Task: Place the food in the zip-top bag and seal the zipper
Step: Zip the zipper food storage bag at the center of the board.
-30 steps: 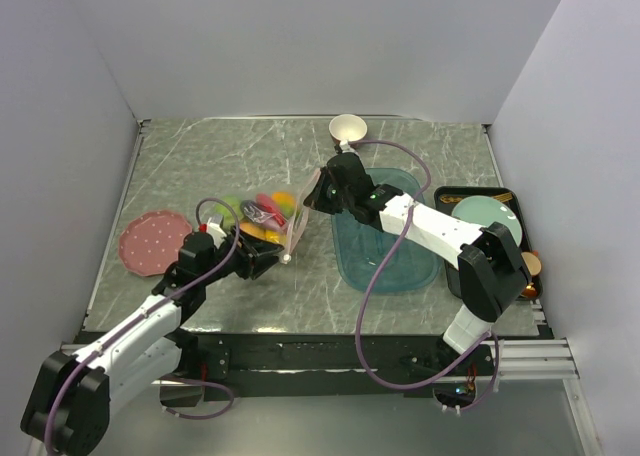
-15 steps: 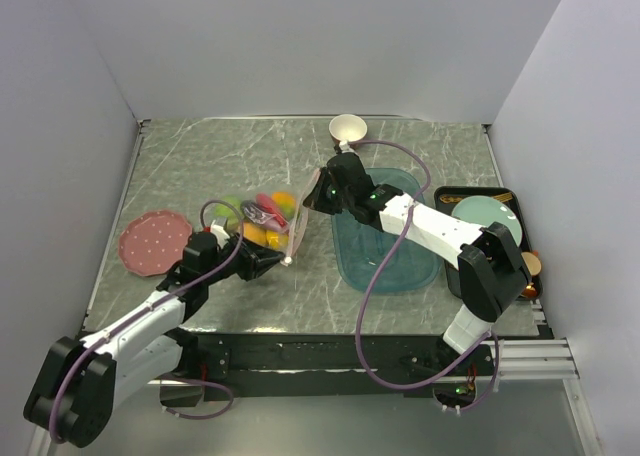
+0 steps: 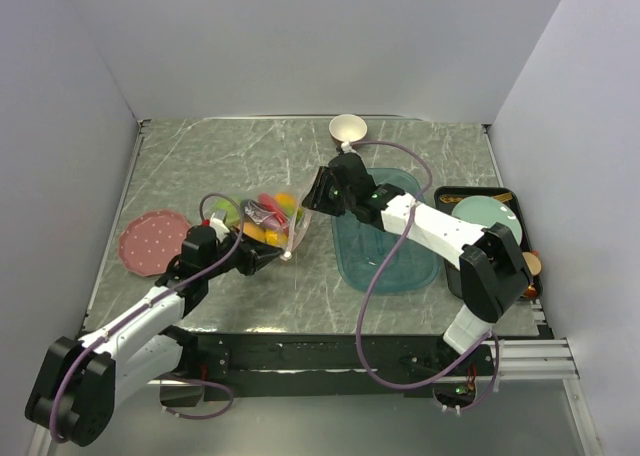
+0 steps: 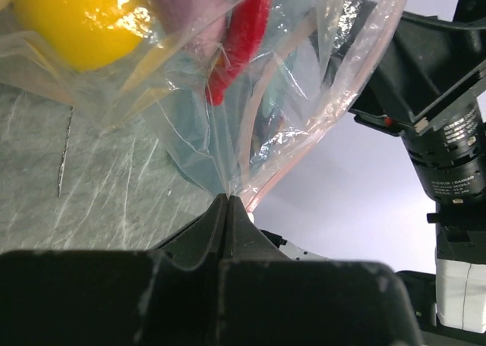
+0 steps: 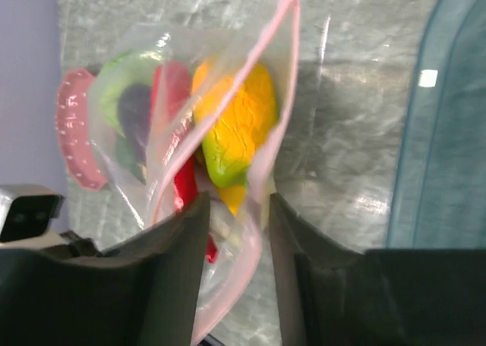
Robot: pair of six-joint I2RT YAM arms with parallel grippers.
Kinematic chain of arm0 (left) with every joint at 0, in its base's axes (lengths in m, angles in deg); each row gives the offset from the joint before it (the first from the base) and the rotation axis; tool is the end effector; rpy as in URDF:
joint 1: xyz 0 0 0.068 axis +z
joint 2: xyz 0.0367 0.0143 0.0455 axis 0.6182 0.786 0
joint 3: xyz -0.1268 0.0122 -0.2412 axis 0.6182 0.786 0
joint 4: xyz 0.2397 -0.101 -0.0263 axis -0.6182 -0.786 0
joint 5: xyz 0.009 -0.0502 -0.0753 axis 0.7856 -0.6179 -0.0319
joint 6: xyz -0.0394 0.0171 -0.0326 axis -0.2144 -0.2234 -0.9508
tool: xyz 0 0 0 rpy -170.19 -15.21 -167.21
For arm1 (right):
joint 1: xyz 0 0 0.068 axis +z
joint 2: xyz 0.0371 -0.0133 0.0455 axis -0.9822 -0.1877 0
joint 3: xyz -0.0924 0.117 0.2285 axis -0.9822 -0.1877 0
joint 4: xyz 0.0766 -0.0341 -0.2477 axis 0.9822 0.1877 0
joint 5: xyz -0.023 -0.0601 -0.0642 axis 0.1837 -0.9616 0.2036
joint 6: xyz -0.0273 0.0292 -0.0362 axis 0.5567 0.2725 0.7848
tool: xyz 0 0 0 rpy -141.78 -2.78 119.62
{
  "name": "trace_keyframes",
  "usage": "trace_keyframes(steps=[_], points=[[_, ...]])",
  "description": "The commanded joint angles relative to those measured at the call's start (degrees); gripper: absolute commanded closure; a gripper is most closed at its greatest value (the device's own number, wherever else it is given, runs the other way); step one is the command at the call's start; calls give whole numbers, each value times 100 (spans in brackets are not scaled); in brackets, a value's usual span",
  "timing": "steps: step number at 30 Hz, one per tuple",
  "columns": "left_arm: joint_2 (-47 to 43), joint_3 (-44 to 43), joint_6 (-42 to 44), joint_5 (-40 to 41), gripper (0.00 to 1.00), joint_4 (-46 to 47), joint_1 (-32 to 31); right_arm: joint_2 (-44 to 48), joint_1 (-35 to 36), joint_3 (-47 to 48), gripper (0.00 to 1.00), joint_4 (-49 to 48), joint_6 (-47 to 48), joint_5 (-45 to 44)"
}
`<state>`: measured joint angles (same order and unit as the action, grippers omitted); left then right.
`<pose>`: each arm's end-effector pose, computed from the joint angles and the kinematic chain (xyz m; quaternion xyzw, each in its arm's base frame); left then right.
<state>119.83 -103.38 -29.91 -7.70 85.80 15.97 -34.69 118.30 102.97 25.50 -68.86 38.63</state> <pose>0.1751 -0.0881 0.1896 -0.2965 0.7645 -0.5408 0.1876 0.2928 0.2398 0.2659 0.0395 0.8879 0.3183 0.3297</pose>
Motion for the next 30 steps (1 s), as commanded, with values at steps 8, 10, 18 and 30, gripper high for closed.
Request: trace_keyframes(steps=[8,10,18,30], points=[[-45,-384,377,-116,99,34,104,1384,-563,-995,25,-19,-209,237],[-27,-384,377,-133,99,96,104,1465,-554,-1110,18,-317,-244,624],[43,-410,491,-274,99,211,104,1255,-203,-1278,0,-1073,-491,1460],[34,-472,615,-388,99,202,104,419,-70,-637,0,-934,-658,1110]])
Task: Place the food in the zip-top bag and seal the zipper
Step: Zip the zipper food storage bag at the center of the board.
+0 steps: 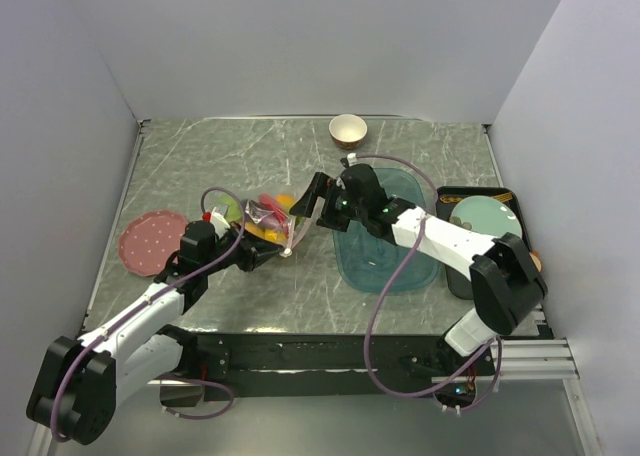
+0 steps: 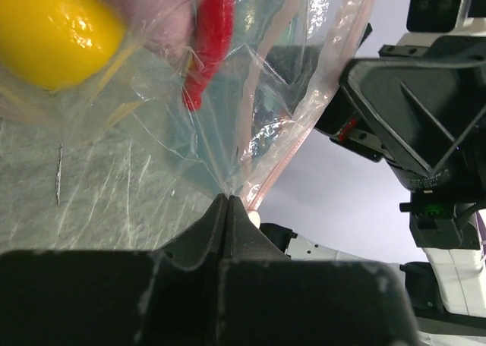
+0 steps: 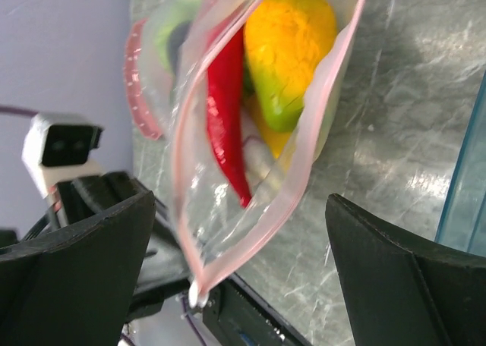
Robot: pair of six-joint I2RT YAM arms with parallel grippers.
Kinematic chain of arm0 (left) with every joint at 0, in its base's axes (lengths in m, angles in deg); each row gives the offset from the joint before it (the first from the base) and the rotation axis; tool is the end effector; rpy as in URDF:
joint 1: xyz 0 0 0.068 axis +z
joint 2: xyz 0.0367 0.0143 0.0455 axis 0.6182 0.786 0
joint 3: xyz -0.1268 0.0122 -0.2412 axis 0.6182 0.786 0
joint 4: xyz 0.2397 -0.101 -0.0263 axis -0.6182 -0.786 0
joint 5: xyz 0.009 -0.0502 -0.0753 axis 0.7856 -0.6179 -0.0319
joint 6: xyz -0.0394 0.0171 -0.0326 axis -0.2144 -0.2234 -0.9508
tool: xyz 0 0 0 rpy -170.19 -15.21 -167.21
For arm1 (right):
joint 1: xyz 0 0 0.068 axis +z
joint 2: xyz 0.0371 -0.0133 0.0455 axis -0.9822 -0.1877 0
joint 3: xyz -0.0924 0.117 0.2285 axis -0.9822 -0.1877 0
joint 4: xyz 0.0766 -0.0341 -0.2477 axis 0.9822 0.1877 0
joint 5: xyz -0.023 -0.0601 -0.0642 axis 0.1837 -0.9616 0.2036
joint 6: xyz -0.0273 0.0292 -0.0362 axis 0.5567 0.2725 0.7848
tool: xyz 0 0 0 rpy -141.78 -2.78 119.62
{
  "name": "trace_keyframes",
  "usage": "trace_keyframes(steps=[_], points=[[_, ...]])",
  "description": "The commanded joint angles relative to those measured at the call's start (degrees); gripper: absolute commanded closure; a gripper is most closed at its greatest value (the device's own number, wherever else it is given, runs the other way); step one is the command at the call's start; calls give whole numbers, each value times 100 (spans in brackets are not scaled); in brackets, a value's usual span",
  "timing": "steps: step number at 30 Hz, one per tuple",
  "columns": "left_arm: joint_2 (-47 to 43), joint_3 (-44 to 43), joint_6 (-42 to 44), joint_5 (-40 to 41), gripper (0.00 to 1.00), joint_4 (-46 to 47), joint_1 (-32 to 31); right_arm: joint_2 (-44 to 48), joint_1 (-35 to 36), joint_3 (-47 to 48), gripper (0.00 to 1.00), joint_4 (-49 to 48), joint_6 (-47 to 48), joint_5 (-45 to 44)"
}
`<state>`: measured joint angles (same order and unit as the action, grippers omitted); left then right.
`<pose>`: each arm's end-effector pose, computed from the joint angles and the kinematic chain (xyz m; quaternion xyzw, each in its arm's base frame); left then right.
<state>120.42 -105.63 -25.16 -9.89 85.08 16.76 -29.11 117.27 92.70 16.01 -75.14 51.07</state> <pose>0.1804 -0.0886 0.1999 -0.2555 0.7727 -0.5436 0.2053 0.2717 0.2243 0.2548 0.0391 0.8635 0.4229 0.2722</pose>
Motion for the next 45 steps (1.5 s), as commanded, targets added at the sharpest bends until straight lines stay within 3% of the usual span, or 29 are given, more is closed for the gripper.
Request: trace_keyframes(steps=[1,3,6,7,9,10,13,19,23,26,33,45], points=[[-25,-238,149,-187,99,283,25,-208,24,417,0,-11,-39,-125],[-8,-220,140,-213,99,300,34,-244,32,426,3,-99,-66,-99],[-7,-194,140,-240,99,300,25,-218,24,400,30,-126,-101,-143],[-7,-185,140,-240,99,300,25,-183,32,391,53,-126,-83,-160],[-34,-141,132,-240,99,309,25,-147,-11,373,70,-125,-74,-169],[-43,-133,123,-240,99,300,25,-147,-20,373,85,-126,-66,-178],[-60,-97,140,-231,99,265,25,-147,-56,400,100,-126,-40,-134],[-78,-80,140,-205,99,274,25,-173,-117,505,100,-328,31,6],[-60,-80,105,-214,74,335,25,-217,-108,628,100,-231,57,59],[-86,-18,26,-205,70,458,25,-244,-117,628,100,-222,31,103],[-60,-53,26,-205,74,493,25,-323,-117,576,98,-257,-13,208],[-148,-9,70,-266,99,388,34,-463,-108,725,96,-178,49,226]])
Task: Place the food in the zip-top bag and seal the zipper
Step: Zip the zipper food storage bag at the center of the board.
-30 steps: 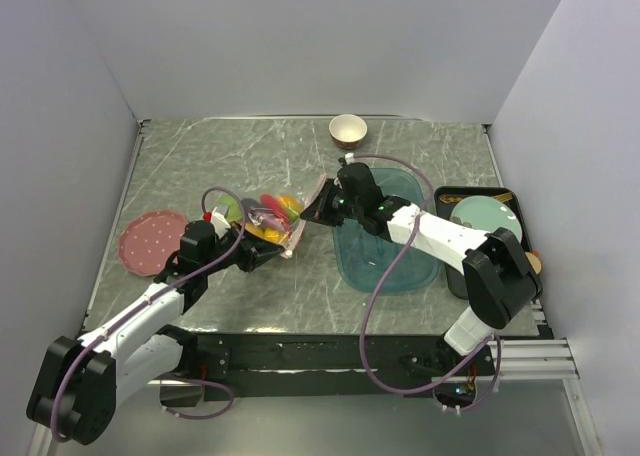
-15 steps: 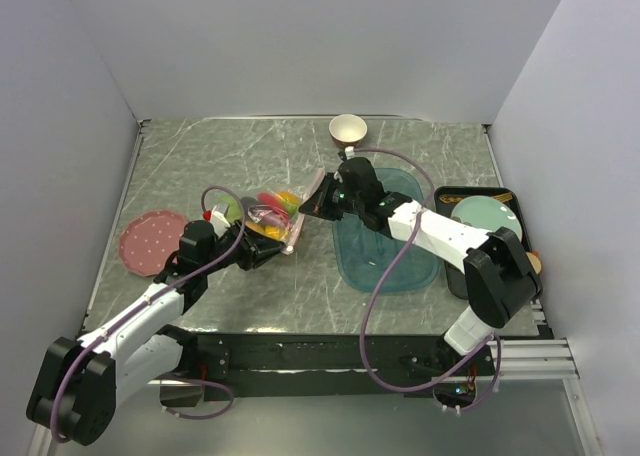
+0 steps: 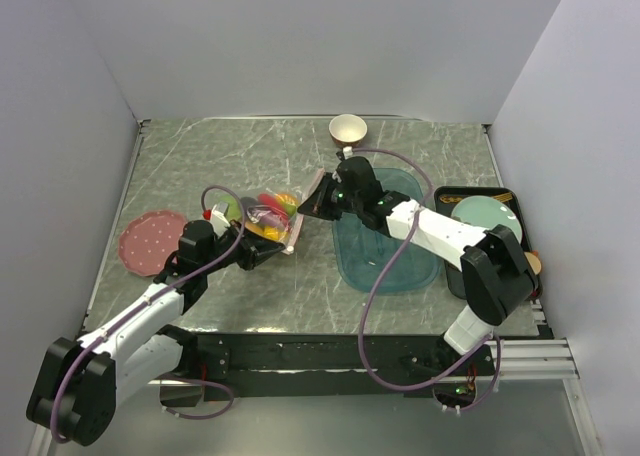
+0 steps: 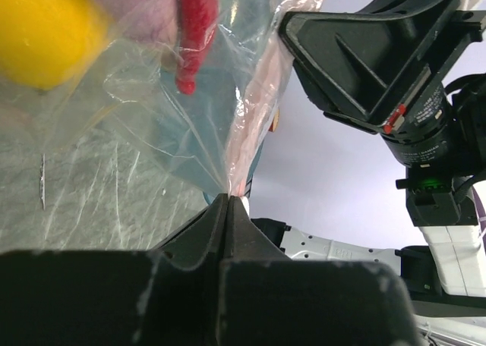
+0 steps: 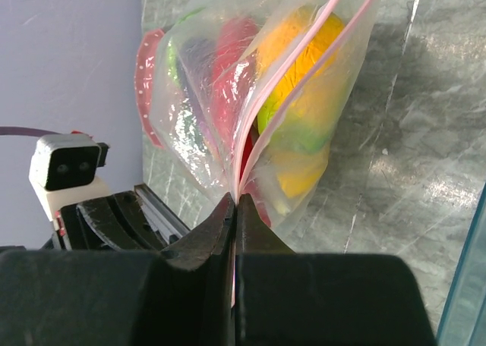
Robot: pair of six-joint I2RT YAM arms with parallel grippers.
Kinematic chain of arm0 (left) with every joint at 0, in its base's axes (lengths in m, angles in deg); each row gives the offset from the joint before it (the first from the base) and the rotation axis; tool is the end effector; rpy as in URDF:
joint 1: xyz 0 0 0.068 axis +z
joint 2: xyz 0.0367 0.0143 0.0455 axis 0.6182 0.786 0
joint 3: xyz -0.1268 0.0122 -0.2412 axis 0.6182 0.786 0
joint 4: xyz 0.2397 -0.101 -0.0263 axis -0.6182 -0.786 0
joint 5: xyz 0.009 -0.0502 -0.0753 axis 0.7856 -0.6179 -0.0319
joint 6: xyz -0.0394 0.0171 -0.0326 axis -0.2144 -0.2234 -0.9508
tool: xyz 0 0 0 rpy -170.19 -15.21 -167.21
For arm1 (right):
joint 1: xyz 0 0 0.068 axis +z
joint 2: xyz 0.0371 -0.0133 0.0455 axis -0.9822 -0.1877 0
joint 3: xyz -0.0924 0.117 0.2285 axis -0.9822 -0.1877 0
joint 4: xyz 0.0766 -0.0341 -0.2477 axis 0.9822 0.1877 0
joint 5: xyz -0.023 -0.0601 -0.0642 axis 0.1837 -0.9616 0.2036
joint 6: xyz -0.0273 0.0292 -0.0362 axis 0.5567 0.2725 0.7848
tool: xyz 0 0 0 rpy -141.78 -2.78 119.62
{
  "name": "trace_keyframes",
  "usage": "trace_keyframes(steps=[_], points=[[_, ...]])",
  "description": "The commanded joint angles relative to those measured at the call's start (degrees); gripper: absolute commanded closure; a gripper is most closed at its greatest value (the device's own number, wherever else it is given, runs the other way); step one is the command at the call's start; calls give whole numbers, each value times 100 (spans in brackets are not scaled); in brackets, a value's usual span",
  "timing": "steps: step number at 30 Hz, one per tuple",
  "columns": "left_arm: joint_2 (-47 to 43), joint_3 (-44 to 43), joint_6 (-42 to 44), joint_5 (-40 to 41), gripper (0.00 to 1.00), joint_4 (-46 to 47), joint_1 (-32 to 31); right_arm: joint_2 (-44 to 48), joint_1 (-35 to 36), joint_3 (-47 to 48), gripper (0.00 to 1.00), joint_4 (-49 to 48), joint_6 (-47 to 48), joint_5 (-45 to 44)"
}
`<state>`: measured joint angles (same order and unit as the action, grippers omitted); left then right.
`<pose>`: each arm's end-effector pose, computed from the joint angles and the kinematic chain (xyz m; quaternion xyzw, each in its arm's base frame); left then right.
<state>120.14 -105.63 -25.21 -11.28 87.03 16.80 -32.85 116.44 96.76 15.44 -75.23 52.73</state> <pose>0.1806 -0.0893 0.2043 -0.2405 0.7658 -0.5586 0.2090 0.2888 0.2321 0.2575 0.0373 0.8587 0.4336 0.2706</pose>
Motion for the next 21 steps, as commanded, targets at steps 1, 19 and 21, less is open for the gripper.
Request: trace_keyframes(steps=[1,19,21], points=[[-94,-36,101,-153,99,194,29,-107,-25,327,95,-121,57,86],[74,-18,39,-118,99,651,29,1773,-87,-1333,21,-68,-549,543],[65,-10,39,-109,99,659,29,1782,88,-1422,21,-69,-645,596]])
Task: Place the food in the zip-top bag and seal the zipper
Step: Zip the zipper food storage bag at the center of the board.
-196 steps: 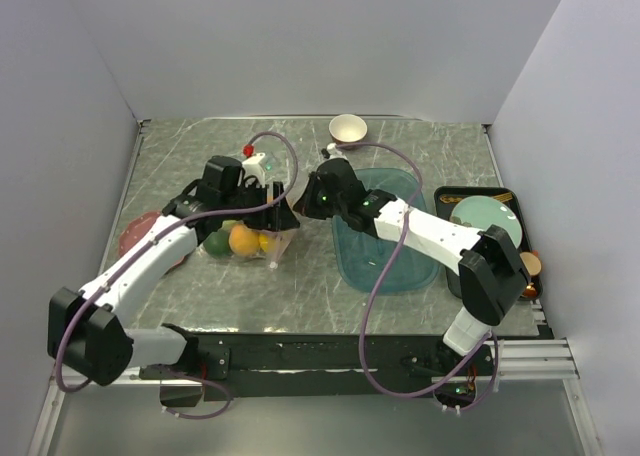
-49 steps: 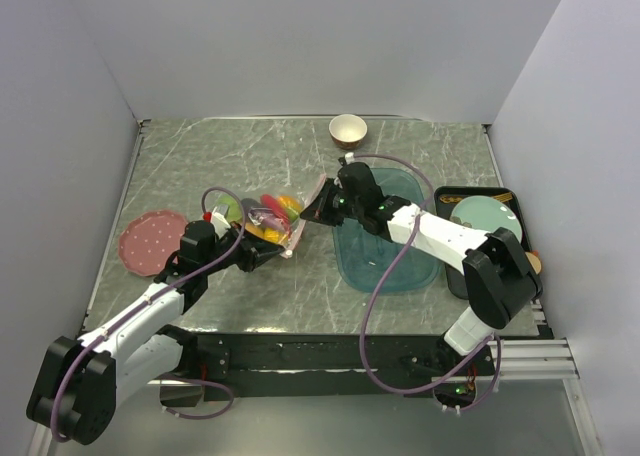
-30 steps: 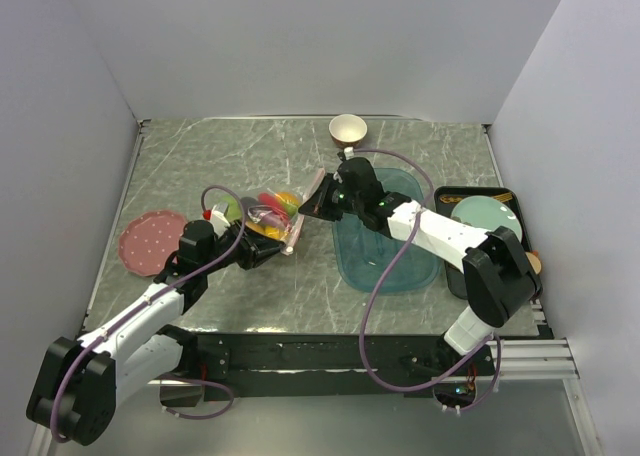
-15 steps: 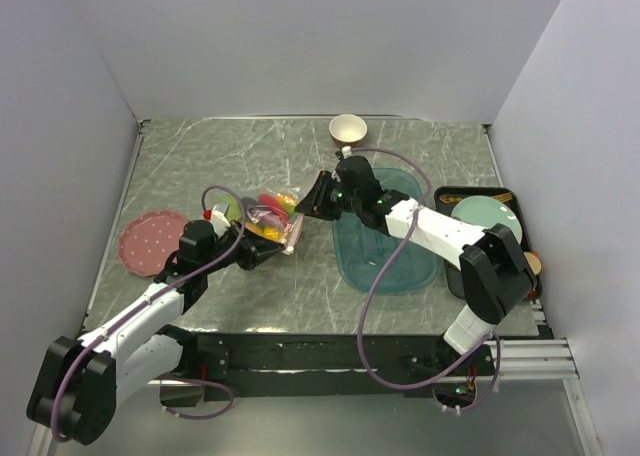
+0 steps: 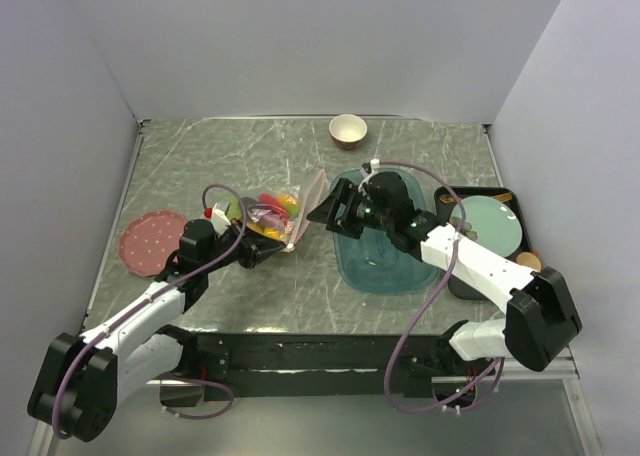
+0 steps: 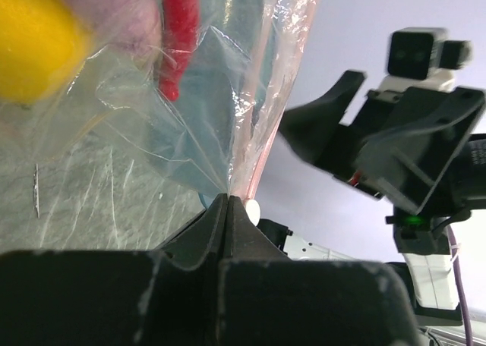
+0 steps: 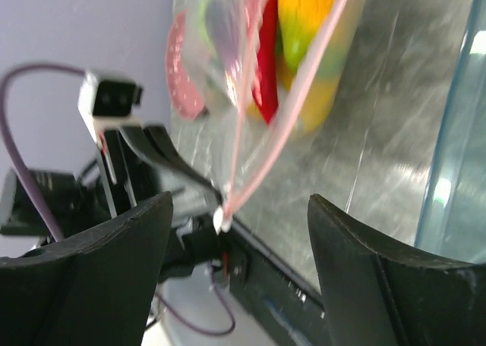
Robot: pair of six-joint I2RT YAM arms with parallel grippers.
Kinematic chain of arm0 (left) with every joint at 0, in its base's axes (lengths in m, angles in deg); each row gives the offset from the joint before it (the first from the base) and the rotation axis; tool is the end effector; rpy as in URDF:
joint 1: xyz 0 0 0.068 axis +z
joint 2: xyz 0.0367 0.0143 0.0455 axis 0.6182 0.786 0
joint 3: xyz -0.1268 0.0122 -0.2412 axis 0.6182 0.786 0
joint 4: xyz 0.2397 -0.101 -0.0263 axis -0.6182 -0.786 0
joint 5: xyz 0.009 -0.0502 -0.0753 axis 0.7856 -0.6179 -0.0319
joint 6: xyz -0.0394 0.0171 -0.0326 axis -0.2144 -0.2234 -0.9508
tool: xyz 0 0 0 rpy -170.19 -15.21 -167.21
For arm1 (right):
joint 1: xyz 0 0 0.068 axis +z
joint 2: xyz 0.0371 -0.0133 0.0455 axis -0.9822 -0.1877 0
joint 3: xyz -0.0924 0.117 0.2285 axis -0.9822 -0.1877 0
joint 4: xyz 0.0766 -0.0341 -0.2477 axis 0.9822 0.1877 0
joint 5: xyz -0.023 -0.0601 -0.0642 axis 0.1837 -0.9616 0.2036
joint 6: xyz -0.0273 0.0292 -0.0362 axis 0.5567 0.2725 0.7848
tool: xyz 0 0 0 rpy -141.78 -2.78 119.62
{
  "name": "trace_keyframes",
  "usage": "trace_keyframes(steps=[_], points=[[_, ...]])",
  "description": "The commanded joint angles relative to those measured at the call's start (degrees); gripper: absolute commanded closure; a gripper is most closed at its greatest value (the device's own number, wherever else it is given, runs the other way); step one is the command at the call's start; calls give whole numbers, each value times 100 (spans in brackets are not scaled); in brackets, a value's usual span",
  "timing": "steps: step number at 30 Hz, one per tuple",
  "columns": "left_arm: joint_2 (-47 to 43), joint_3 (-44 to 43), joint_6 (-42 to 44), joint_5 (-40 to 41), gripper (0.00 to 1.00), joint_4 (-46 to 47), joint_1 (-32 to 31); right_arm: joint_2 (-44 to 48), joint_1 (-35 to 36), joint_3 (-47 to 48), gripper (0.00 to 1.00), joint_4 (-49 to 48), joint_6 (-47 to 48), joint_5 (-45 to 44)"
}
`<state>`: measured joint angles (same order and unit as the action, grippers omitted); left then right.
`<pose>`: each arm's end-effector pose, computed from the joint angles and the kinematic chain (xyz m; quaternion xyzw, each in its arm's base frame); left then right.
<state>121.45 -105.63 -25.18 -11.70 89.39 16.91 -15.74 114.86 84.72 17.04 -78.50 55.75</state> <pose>0.1838 -0.0904 0.2042 -0.2348 0.7623 -0.5643 0.2129 0.2366 0.1843 0.2774 0.0534 0.8406 0.4684 0.2667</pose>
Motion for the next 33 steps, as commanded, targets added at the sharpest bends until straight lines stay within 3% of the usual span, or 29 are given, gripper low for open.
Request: trace_keyframes(steps=[1,10,28,33], points=[[-66,-18,46,-67,99,423,18,62,316,-226,22,-228,-361,312],[-101,-36,160,-24,99,309,18,-473,808,-156,37,-958,-819,505],[-154,-9,204,3,99,221,18,-852,826,-59,78,-1195,-933,769],[-154,-1,187,3,99,247,18,-878,835,-59,82,-1274,-959,813]])
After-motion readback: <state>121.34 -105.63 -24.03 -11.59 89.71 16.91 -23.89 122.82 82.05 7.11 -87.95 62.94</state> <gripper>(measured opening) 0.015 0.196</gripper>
